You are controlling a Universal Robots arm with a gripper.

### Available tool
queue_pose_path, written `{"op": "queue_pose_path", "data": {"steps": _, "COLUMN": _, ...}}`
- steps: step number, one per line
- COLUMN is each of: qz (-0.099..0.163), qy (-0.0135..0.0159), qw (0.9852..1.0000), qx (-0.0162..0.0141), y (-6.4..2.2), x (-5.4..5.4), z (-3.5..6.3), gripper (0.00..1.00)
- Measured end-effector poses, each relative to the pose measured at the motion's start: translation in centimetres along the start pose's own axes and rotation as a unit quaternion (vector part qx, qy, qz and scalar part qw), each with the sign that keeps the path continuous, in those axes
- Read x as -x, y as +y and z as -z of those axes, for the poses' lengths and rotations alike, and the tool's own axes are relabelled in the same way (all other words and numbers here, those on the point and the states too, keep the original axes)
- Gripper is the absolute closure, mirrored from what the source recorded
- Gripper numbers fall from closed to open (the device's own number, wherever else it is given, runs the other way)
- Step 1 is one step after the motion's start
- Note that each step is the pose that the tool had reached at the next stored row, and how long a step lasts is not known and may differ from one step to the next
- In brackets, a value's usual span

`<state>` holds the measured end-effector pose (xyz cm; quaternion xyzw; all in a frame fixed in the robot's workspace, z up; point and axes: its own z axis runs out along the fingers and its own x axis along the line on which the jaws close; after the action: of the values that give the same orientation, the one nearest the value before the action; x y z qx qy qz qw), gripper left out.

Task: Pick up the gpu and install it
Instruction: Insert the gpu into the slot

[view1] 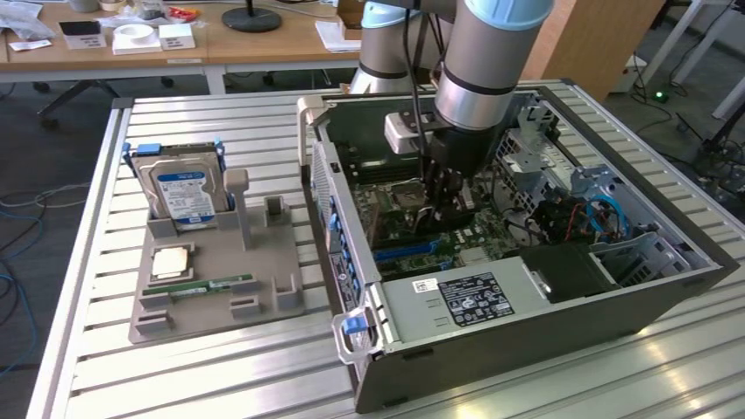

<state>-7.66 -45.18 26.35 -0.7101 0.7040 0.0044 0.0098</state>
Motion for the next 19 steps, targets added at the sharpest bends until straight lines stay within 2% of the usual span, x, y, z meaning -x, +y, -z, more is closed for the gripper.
{"op": "queue_pose_path", "data": {"steps": 19, "qz": 0.000, "qy": 0.0003, "qw": 1.0000, "qx": 0.0001, "y": 1.03, "x": 0.0, "z": -0.56, "gripper": 0.74}}
